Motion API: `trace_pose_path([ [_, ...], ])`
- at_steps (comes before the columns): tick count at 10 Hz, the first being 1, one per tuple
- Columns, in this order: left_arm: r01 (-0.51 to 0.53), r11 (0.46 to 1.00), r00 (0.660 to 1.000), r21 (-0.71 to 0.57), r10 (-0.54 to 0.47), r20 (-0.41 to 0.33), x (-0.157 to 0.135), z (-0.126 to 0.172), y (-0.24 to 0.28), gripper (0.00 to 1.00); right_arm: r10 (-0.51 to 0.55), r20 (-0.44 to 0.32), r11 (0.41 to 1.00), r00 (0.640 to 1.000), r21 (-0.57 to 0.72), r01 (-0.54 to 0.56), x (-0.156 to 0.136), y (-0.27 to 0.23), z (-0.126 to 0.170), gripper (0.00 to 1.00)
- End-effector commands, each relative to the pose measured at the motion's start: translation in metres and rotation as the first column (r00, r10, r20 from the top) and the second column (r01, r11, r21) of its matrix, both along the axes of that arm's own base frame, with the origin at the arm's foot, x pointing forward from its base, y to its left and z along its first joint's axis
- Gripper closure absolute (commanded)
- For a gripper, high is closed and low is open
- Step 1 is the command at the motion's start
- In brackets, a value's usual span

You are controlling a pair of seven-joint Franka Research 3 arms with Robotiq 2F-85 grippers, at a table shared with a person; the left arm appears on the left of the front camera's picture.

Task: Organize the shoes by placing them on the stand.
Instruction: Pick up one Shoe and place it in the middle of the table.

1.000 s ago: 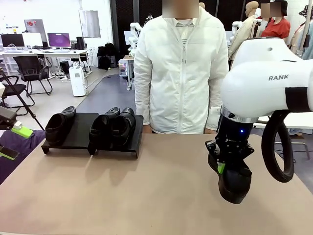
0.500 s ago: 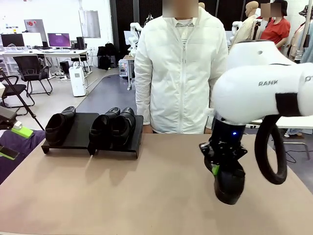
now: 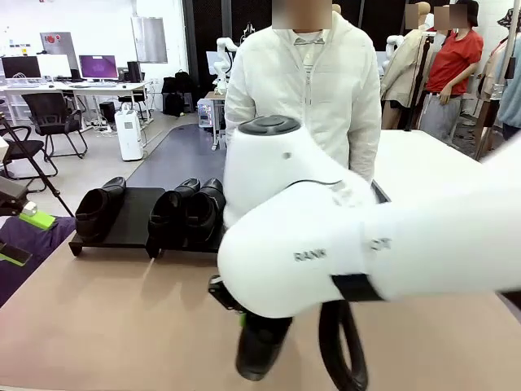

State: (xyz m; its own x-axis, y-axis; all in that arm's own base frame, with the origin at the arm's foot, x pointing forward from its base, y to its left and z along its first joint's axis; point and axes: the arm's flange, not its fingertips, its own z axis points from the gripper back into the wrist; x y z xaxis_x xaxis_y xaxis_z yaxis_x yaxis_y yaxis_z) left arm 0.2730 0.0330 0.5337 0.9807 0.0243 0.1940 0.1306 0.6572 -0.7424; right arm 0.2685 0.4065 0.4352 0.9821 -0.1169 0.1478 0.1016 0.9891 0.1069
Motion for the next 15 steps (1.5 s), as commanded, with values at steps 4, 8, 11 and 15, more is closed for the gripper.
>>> trace_pose_path([
  [4,-0.004,1.0,1.0,-0.022,0.004,0.007,0.0,0.001,-0.001,0.0,0.114,0.015,0.993,0.993,0.038,-0.114,0.06,0.047,-0.052,1.0],
  [8,-0.004,1.0,1.0,-0.022,0.004,0.007,0.0,0.001,-0.001,0.0,0.155,0.027,0.987,0.988,0.047,-0.156,0.062,0.041,-0.065,0.17],
  [11,-0.004,1.0,1.0,-0.022,0.004,0.007,0.0,0.001,-0.001,0.0,0.176,0.082,0.979,0.981,0.088,-0.183,0.055,0.02,-0.036,0.0],
  [15,-0.004,1.0,1.0,-0.022,0.004,0.007,0.0,0.001,-0.001,0.0,0.093,0.106,0.988,0.99,0.115,-0.105,0.016,-0.149,0.06,0.0],
])
